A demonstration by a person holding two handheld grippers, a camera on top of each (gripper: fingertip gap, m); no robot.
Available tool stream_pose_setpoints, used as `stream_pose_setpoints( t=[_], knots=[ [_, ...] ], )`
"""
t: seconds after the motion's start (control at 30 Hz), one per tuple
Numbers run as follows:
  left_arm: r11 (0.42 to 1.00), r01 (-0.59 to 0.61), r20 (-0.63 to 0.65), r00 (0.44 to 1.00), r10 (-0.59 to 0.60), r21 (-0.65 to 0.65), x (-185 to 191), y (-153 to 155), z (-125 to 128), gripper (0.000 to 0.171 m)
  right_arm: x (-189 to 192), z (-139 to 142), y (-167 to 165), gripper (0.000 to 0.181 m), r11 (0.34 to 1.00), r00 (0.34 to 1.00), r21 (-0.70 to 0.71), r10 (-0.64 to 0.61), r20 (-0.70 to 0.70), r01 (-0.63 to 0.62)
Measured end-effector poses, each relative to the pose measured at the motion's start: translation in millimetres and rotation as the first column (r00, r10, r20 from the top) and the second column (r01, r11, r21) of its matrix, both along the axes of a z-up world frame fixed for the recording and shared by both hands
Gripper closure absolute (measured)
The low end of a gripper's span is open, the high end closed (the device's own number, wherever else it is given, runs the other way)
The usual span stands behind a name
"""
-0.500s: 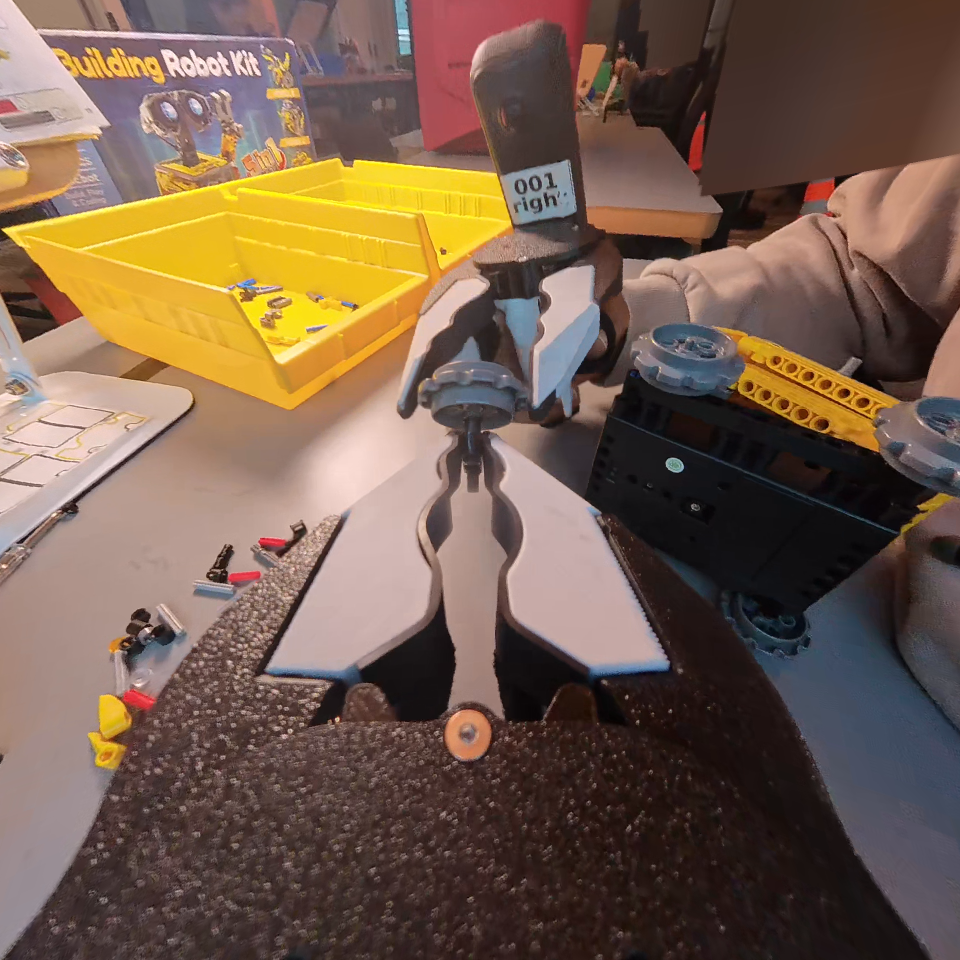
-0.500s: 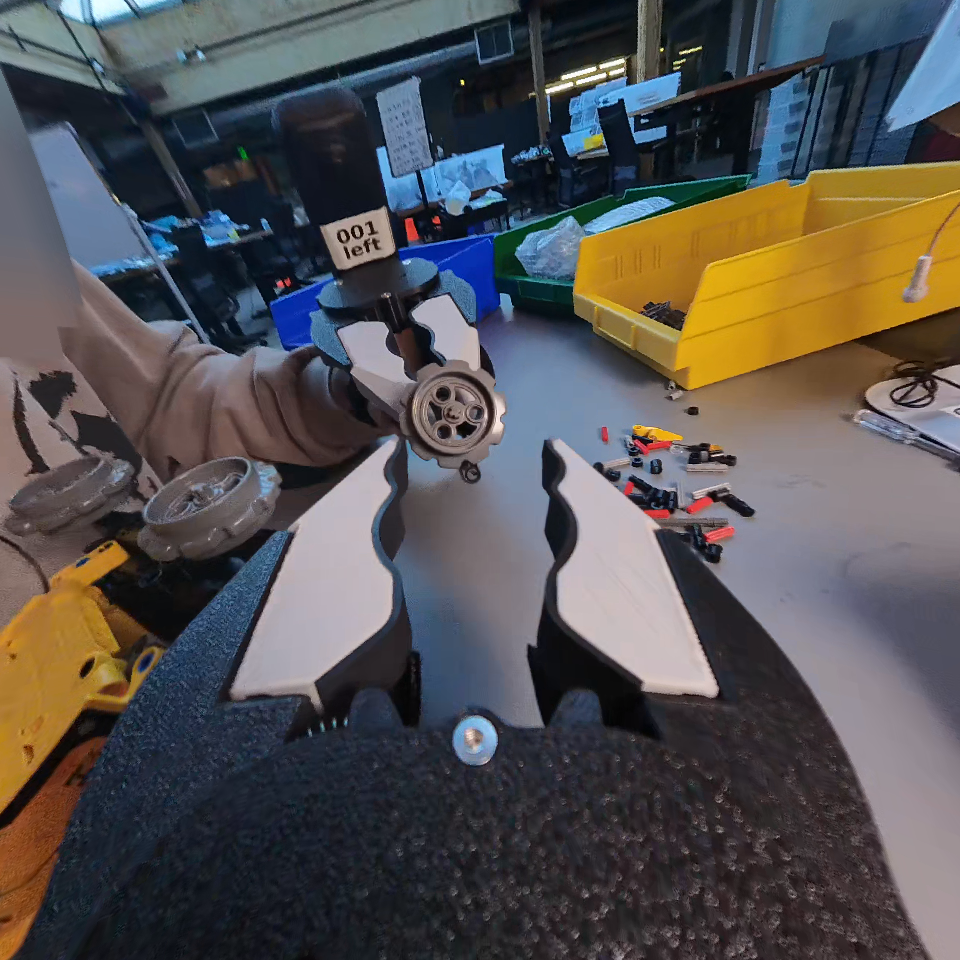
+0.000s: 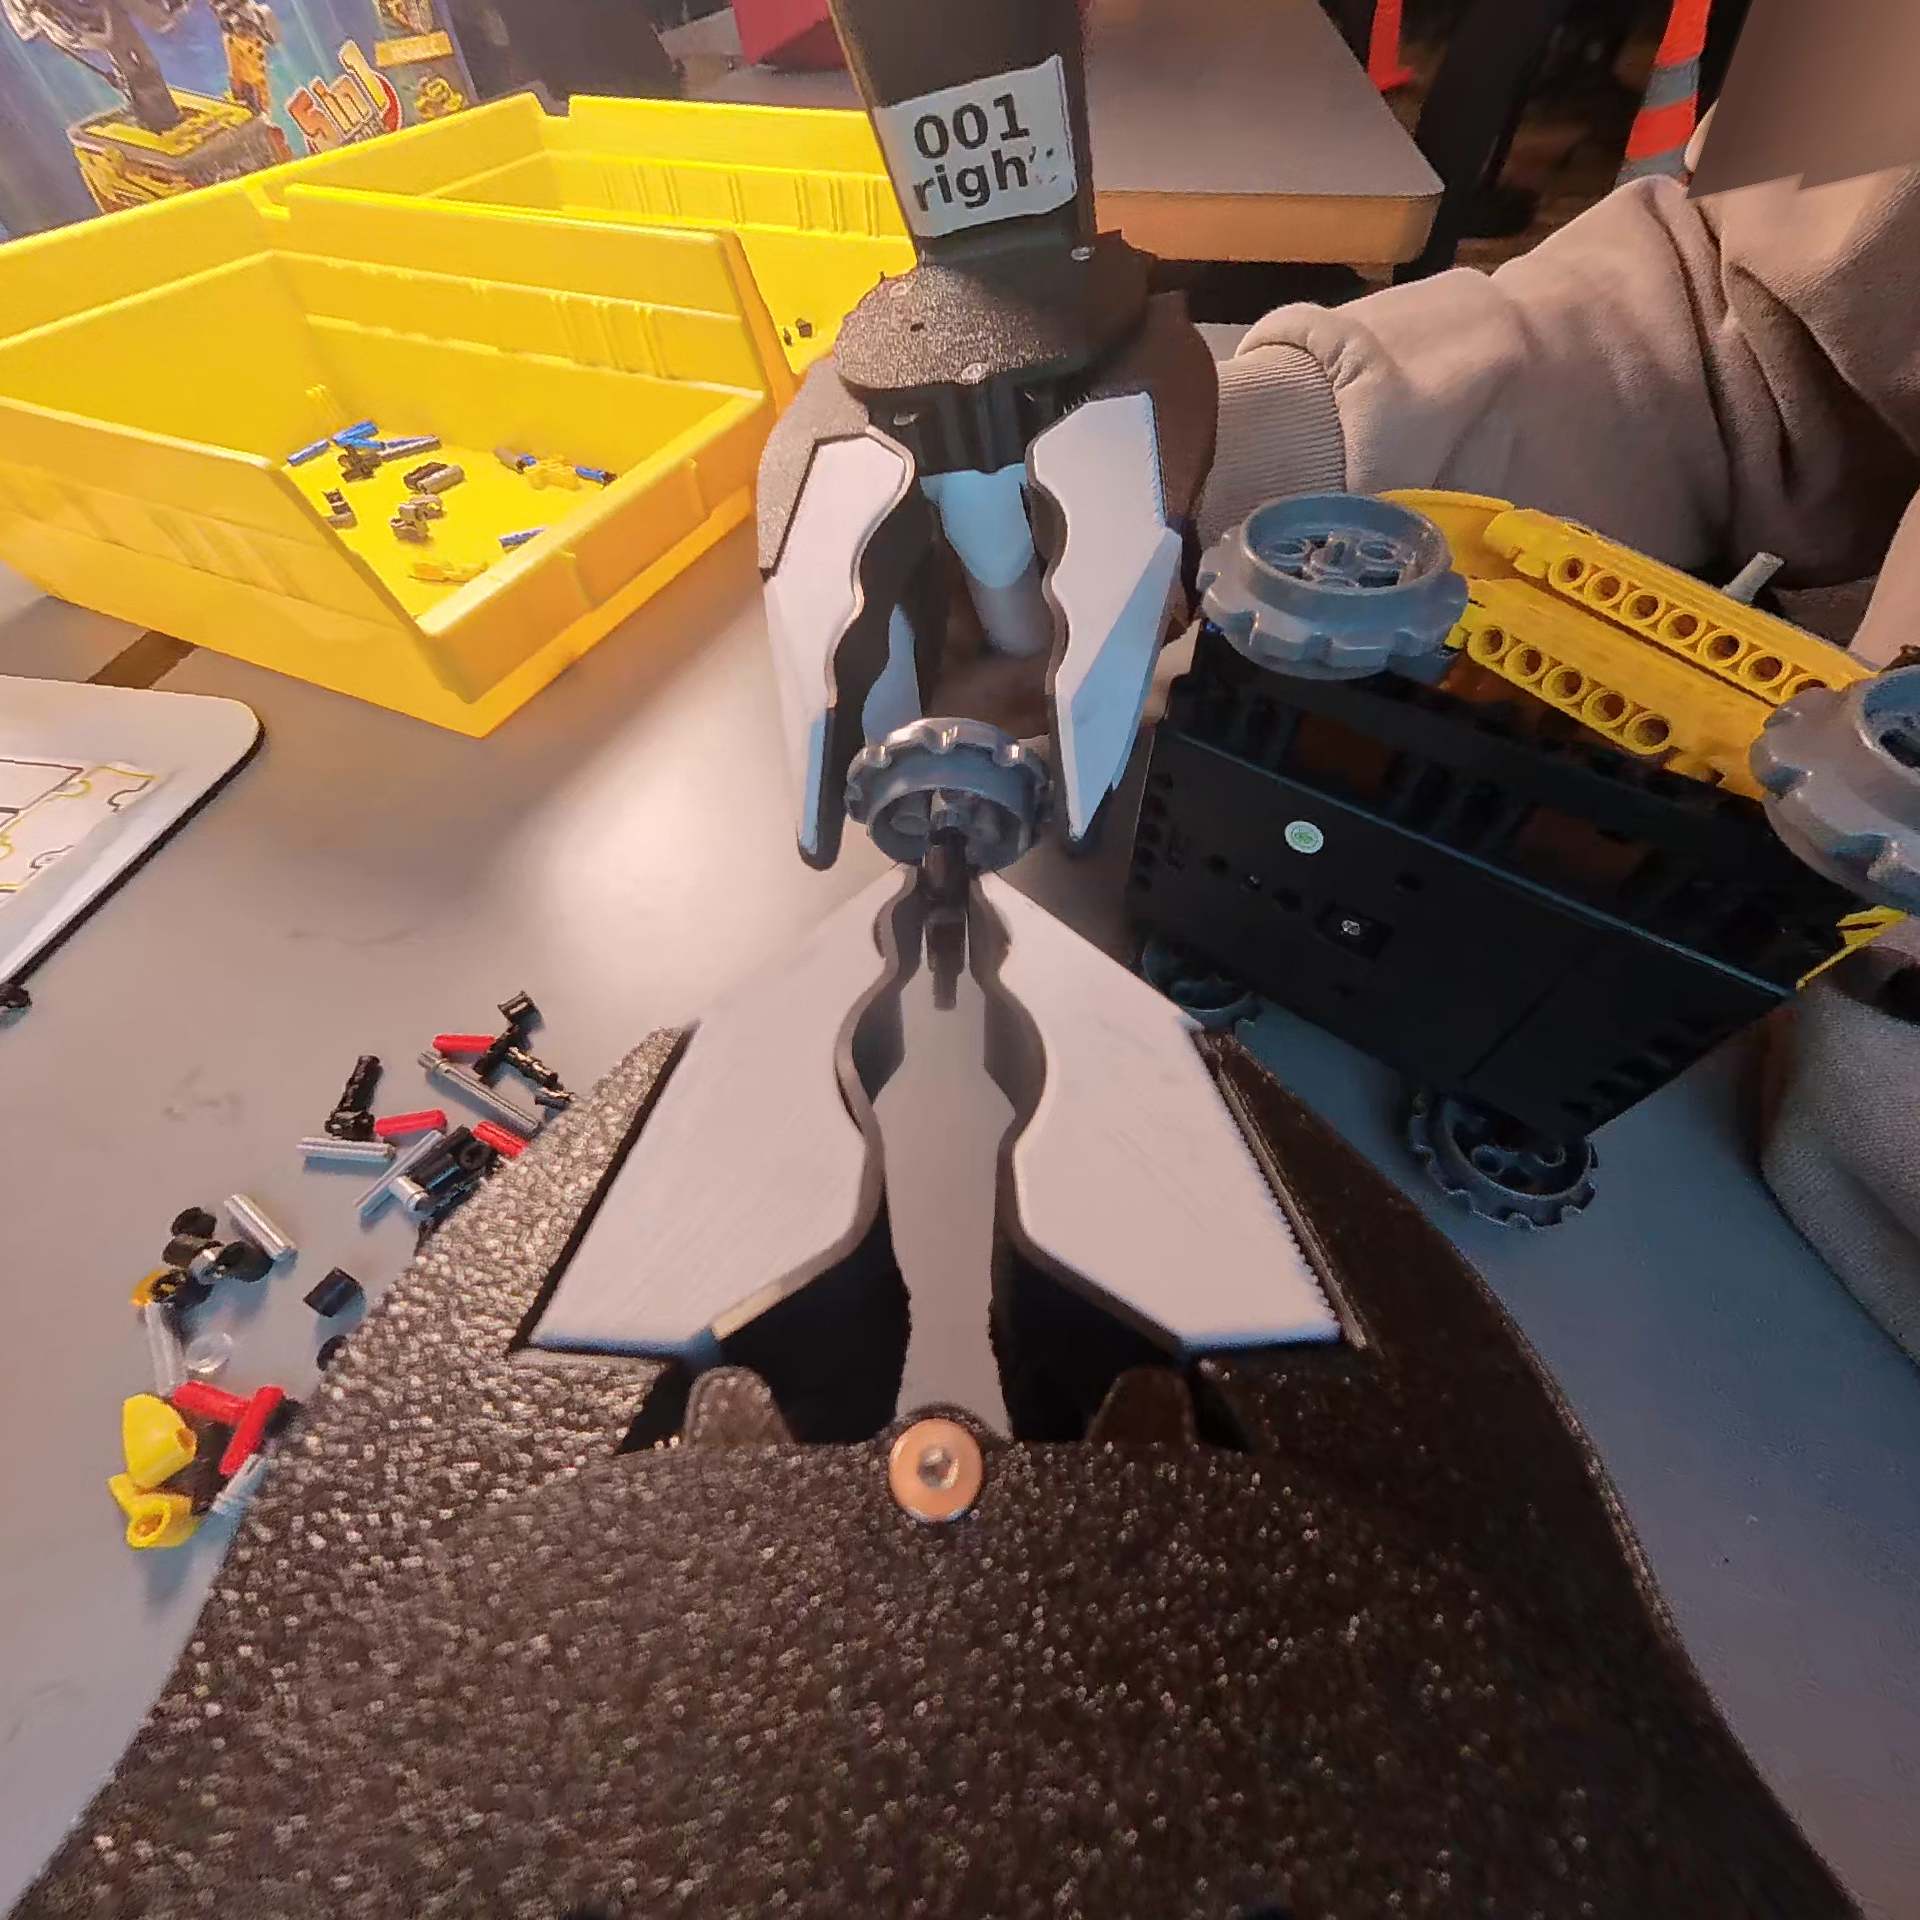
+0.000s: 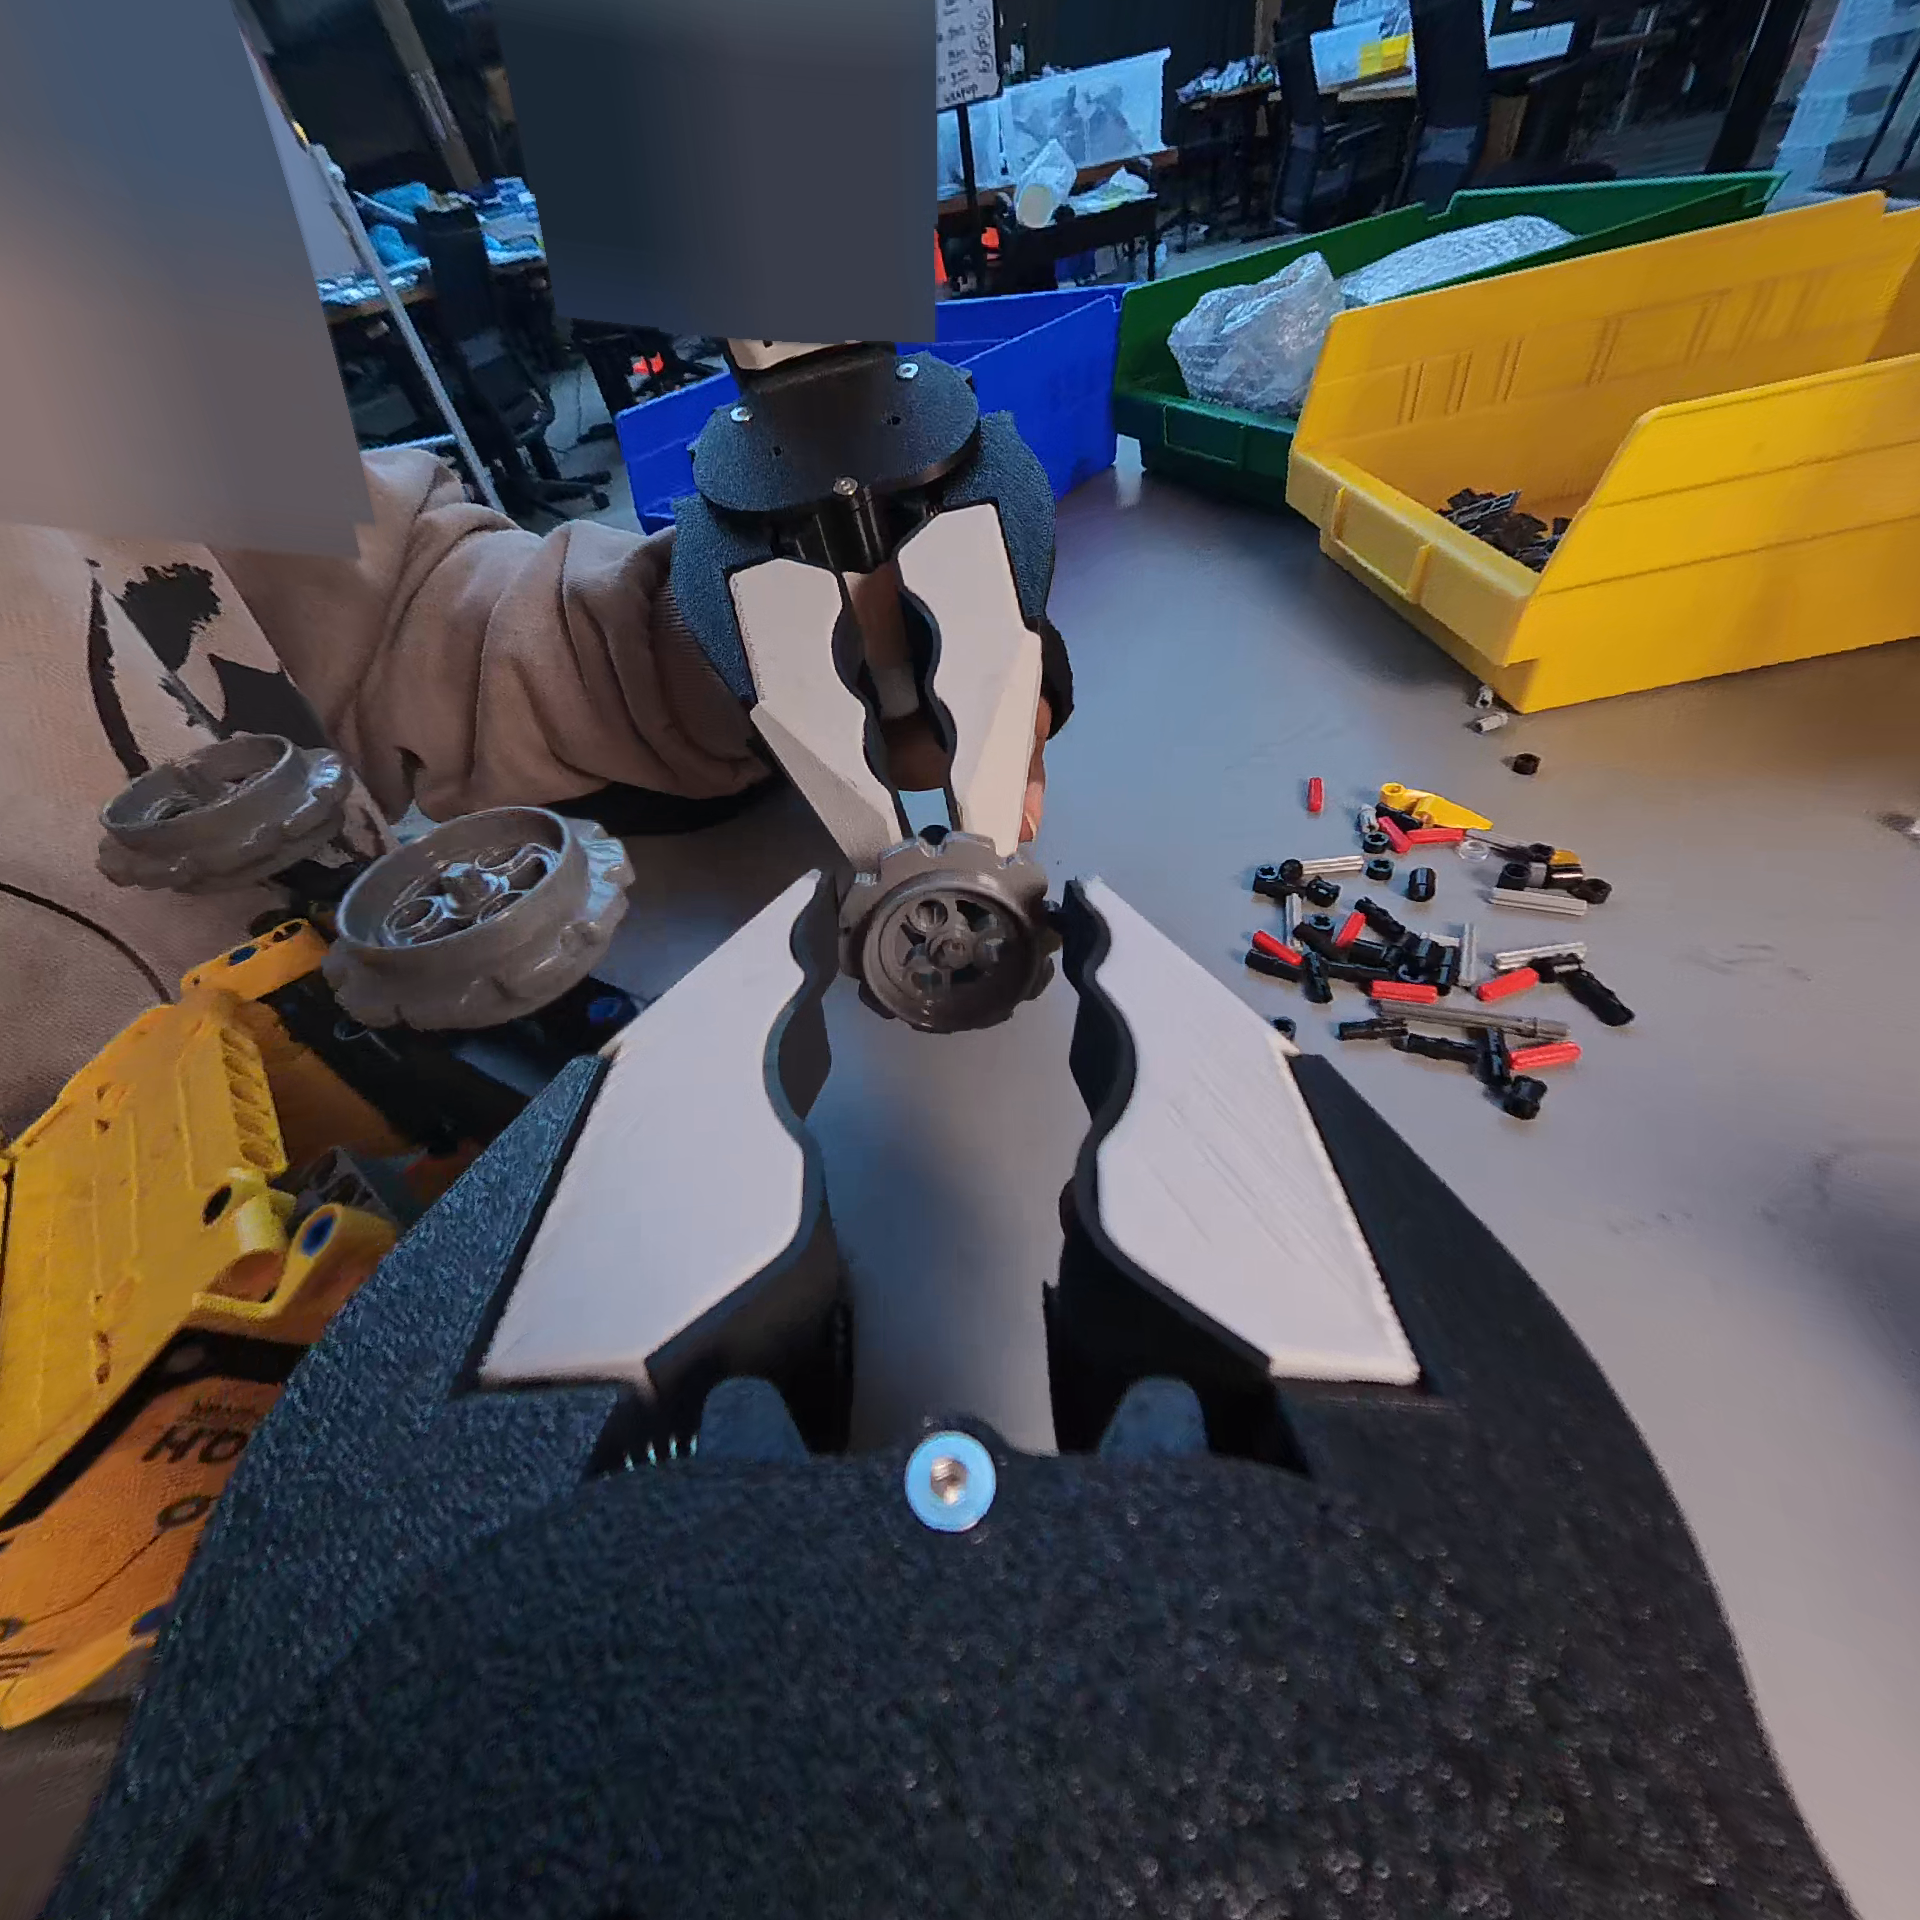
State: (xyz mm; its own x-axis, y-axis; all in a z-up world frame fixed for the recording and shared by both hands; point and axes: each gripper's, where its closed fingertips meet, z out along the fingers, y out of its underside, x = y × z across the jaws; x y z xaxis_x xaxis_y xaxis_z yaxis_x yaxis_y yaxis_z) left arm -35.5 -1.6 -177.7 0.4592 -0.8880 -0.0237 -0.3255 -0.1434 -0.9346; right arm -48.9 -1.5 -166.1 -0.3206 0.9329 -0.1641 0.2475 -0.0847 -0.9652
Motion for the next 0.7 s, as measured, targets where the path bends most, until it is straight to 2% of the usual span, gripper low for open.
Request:
stream_pose_setpoints(
  t=[0.1,0.43,0.6,0.7],
  knots=[
    [1.0,-0.012,0.03,0.999,0.012,-0.017,-4,2,3,0.165,-3,1,4,0.14,0.999,1.0,-0.047,0.018,-0.017,-0.018],
    [0.998,0.012,0.112,0.994,-0.006,-0.056,-7,2,9,0.165,-10,-3,2,0.139,0.999,0.999,-0.036,0.021,-0.026,-0.022],
    [0.998,0.028,0.235,0.972,-0.016,-0.048,-1,2,22,0.164,-11,0,-4,0.14,0.999,0.998,-0.048,0.022,-0.055,-0.025],
    [0.998,0.051,0.21,0.977,-0.042,-0.038,-2,-1,26,0.165,-11,8,-4,0.14,0.995,0.996,-0.097,0.014,-0.091,-0.022]
  ],
)
